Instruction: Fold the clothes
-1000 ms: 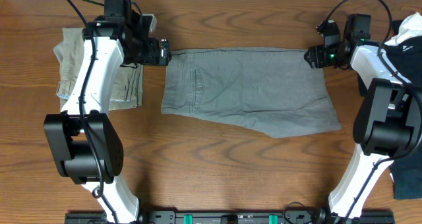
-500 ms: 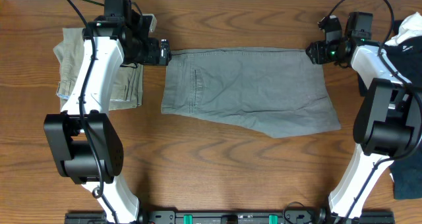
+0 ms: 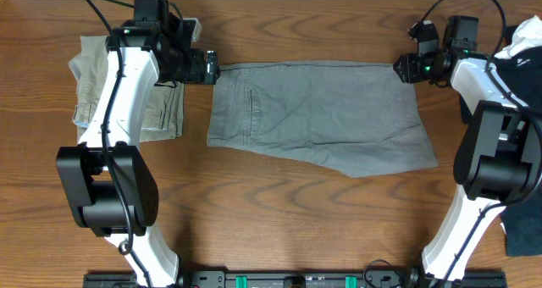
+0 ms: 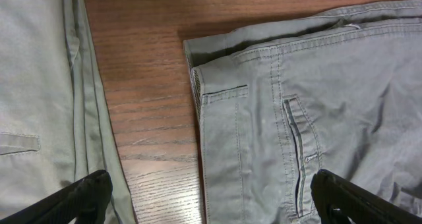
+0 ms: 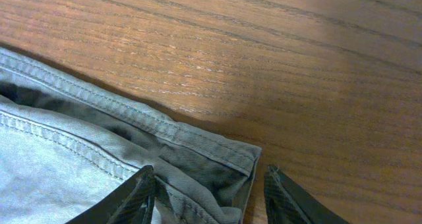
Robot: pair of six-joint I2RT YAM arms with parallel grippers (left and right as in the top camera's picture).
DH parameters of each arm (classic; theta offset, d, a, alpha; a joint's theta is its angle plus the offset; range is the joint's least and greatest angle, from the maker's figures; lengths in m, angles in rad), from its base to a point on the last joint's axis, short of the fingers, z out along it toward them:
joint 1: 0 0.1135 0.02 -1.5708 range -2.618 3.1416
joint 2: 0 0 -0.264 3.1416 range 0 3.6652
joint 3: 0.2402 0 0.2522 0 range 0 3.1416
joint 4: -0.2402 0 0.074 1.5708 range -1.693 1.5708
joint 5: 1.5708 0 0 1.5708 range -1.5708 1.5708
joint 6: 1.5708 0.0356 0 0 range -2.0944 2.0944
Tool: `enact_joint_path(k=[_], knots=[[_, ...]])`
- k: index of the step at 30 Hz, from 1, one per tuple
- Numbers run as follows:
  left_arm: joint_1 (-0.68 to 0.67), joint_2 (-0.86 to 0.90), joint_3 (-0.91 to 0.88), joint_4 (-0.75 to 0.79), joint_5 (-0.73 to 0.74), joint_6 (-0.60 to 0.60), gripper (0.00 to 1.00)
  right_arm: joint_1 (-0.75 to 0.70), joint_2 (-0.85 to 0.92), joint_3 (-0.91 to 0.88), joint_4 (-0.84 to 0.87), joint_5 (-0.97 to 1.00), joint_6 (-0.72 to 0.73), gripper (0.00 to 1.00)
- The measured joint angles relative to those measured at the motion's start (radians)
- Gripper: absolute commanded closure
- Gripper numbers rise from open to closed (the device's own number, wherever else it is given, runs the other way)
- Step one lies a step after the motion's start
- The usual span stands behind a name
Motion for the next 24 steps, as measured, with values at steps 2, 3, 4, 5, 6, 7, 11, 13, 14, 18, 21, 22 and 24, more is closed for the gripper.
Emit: enact_joint_path(k=[2,3,4,5,6,7,11,13,14,18,21,22,24], knots=[[0.000,0.000,0.000,0.000,0.000,0.000,0.02,0.000,0.000,0.000,0.000,-0.001,0.000,0.49],[0.000,0.000,0.000,0.000,0.000,0.000,0.02,0.000,0.000,0.000,0.000,-0.004,0.000,0.49],[0.000,0.000,0.000,0.000,0.000,0.000,0.02,0.000,0.000,-0.001,0.000,-0.006,0.000,0.49],[0.000,0.000,0.000,0.000,0.000,0.000,0.02,0.000,0.000,-0.002,0.001,-0.008,0.000,0.50],[0.000,0.000,0.000,0.000,0.000,0.000,0.02,0.000,0.000,-0.003,0.000,-0.009,0.000,0.52],[0.000,0.000,0.000,0.000,0.000,0.000,0.02,0.000,0.000,-0.005,0.000,-0.011,-0.001,0.56],[0.000,0.000,0.000,0.000,0.000,0.000,0.02,0.000,0.000,-0.011,-0.006,-0.017,0.001,0.65],[0.000,0.000,0.000,0.000,0.000,0.000,0.02,0.000,0.000,-0.015,-0.005,-0.020,0.003,0.65],[0.000,0.000,0.000,0.000,0.000,0.000,0.02,0.000,0.000,-0.017,-0.005,-0.020,0.003,0.66],[0.000,0.000,0.000,0.000,0.000,0.000,0.02,0.000,0.002,-0.019,-0.003,-0.023,0.000,0.86],[0.000,0.000,0.000,0.000,0.000,0.000,0.02,0.000,0.005,-0.020,0.003,-0.030,0.006,0.99],[0.000,0.000,0.000,0.000,0.000,0.000,0.02,0.000,0.006,-0.021,0.004,-0.031,0.006,0.99],[0.000,0.000,0.000,0.000,0.000,0.000,0.02,0.000,0.009,-0.021,0.005,-0.030,0.006,0.99]])
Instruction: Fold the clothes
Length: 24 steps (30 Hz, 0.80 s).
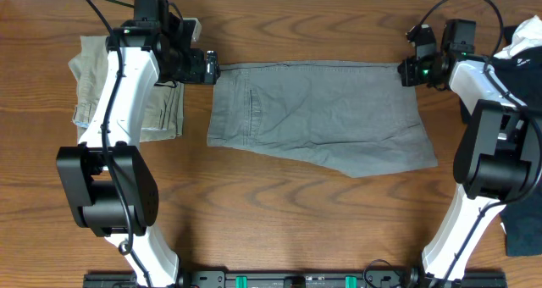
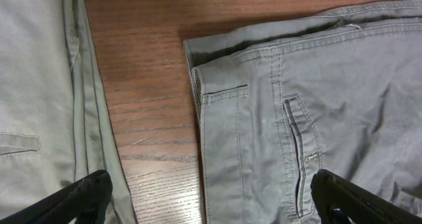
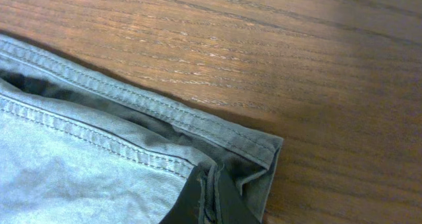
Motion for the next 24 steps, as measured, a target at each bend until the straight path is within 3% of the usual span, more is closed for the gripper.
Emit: enact_joint_path(k=[24], knots=[[0.000,0.048,0.001,0.050,0.042,0.035,0.02,0.021,-0.034,-0.001,-0.072,-0.130,0.008,0.99]])
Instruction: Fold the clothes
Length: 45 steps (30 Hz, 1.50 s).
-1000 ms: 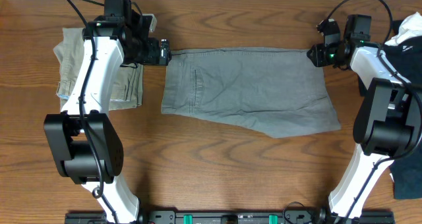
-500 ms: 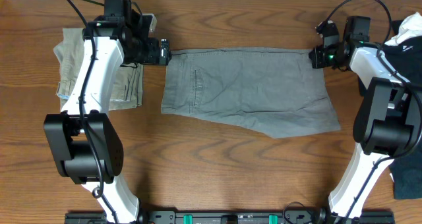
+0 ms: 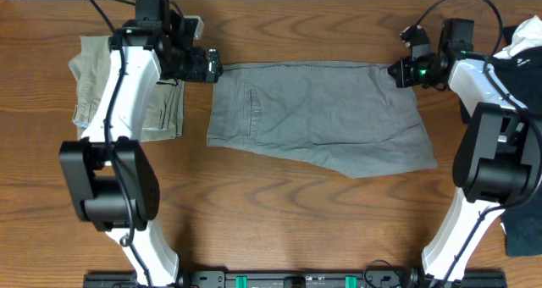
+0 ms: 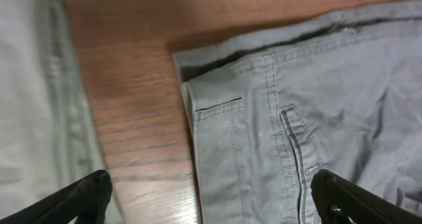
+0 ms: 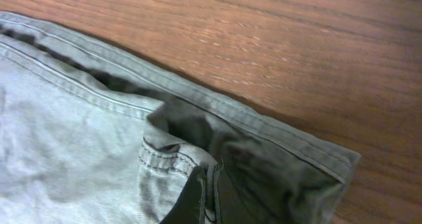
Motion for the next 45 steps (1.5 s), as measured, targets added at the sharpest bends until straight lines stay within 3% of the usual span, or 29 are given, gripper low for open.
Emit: enact_joint_path(k=[10,17,32,37,45], knots=[[0.000,0.227,0.000,0.146,0.034,0.032,0.00,0.003,-0.001,0.000,-0.010,0.000,0.004,0.98],[0.000,0.236,0.001,0.227,0.044,0.040,0.19,0.003,-0.001,0.000,-0.027,0.010,0.006,0.99],[-0.016,0.236,-0.003,0.224,0.090,0.042,0.21,0.003,-0.002,0.000,-0.030,0.045,0.007,0.96],[-0.033,0.236,-0.003,0.229,0.091,0.041,0.35,0.003,-0.002,0.000,-0.031,0.046,0.007,0.96],[-0.041,0.236,-0.003,0.216,0.093,0.040,0.86,0.003,-0.002,0.000,-0.034,0.049,0.007,0.99]])
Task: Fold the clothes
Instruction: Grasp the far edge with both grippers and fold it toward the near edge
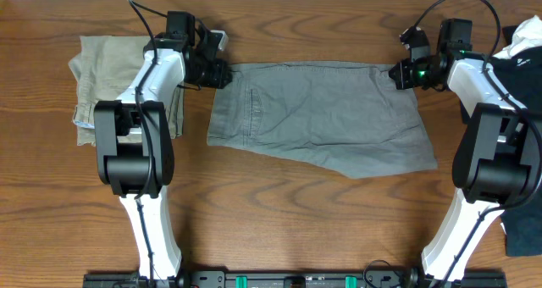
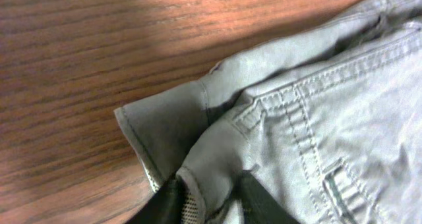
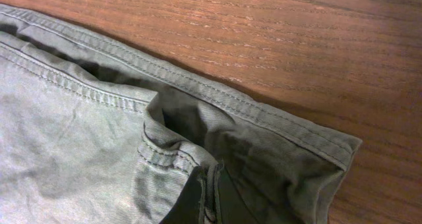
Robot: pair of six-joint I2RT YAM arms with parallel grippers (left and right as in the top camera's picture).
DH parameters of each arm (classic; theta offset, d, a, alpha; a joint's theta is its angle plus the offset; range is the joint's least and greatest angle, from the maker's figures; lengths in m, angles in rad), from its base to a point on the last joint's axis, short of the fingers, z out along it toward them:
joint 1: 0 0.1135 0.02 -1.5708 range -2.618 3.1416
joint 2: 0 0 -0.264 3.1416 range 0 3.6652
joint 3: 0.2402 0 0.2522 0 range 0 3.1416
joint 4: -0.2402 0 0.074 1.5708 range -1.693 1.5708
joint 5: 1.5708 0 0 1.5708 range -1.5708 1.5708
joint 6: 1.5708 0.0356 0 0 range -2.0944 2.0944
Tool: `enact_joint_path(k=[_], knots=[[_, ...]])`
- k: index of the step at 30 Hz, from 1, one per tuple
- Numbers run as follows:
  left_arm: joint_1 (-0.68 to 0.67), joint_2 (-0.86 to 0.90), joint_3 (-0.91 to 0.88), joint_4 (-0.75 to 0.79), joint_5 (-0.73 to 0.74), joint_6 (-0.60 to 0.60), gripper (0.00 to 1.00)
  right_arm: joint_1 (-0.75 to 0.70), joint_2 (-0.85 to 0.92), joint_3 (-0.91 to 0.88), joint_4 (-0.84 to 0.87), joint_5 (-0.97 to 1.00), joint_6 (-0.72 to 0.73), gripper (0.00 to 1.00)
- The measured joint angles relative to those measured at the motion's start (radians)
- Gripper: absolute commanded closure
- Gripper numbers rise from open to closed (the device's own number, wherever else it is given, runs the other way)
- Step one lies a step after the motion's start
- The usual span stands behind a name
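Grey shorts (image 1: 318,114) lie flat across the middle of the table. At their far left corner my left gripper (image 1: 222,73) is shut on the waistband corner (image 2: 198,178), the cloth pinched between its fingers (image 2: 165,204). Over at the far right corner my right gripper (image 1: 396,73) is shut on the top layer of the shorts' hem (image 3: 171,158), and its fingers (image 3: 198,197) are pressed together with a fold of cloth between them. The hem layer underneath (image 3: 297,151) rests on the wood.
A folded khaki garment (image 1: 110,85) lies at the far left. Dark and white clothes (image 1: 521,51) are heaped at the right edge. Bare wood (image 1: 279,229) stretches in front of the shorts.
My left gripper was open over the shorts' left corner and is now down at that corner, shut on the waistband. My right gripper still holds the right corner, about where it was.
Both grippers were open at the shorts' two far corners. The right one was then shut on the right hem's top layer and had lifted it slightly by the following moment, while the left stayed open. Now the left is shut on its corner as well.
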Motion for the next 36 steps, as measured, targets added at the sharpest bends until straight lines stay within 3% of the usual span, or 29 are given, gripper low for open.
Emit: enact_joint_path(k=[5,14,22,36], knots=[[0.003,0.000,0.000,-0.011,0.000,0.002,0.94,0.000,0.000,0.000,0.001,0.005,0.000,0.99],[0.003,-0.011,-0.002,-0.024,0.000,0.002,0.94,0.000,0.000,0.000,0.021,0.008,0.000,0.99],[0.003,-0.151,-0.004,-0.068,0.006,0.002,0.94,0.000,-0.040,-0.001,-0.006,0.009,0.000,0.99],[0.002,-0.318,-0.005,-0.296,0.014,0.001,0.94,0.000,-0.389,-0.001,-0.385,-0.011,0.003,0.99]])
